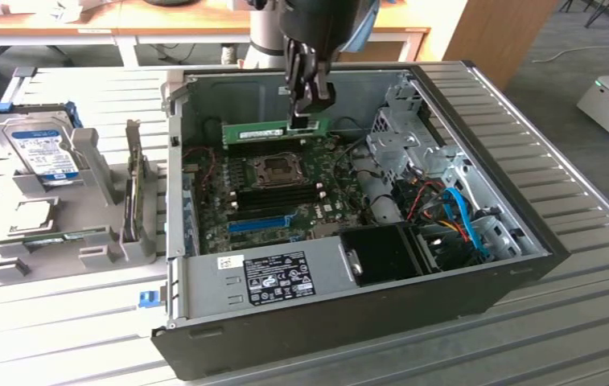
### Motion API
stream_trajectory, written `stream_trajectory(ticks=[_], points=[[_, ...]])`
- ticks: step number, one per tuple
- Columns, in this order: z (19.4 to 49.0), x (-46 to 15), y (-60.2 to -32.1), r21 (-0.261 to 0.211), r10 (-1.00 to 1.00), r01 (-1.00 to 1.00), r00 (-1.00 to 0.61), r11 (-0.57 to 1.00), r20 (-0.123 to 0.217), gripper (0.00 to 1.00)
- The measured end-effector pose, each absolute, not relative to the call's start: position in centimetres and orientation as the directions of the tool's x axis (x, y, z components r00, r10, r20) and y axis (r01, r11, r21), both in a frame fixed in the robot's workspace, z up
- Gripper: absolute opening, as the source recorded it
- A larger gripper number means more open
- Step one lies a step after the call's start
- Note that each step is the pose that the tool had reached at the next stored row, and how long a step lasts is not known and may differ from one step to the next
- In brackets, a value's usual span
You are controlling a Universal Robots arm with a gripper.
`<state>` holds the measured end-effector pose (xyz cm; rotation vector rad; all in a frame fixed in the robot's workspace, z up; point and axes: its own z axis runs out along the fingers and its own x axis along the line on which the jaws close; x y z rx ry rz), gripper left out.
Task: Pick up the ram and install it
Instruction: 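Pick up the ram and move it above insertion slot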
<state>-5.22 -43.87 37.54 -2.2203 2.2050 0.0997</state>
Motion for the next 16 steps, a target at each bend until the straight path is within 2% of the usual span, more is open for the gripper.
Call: stream_trajectory(ticks=[16], points=[[37.5,-5.2,-41.5,0.037,-0.999,-0.999,0.006,-0.008,-0.047,0.13]])
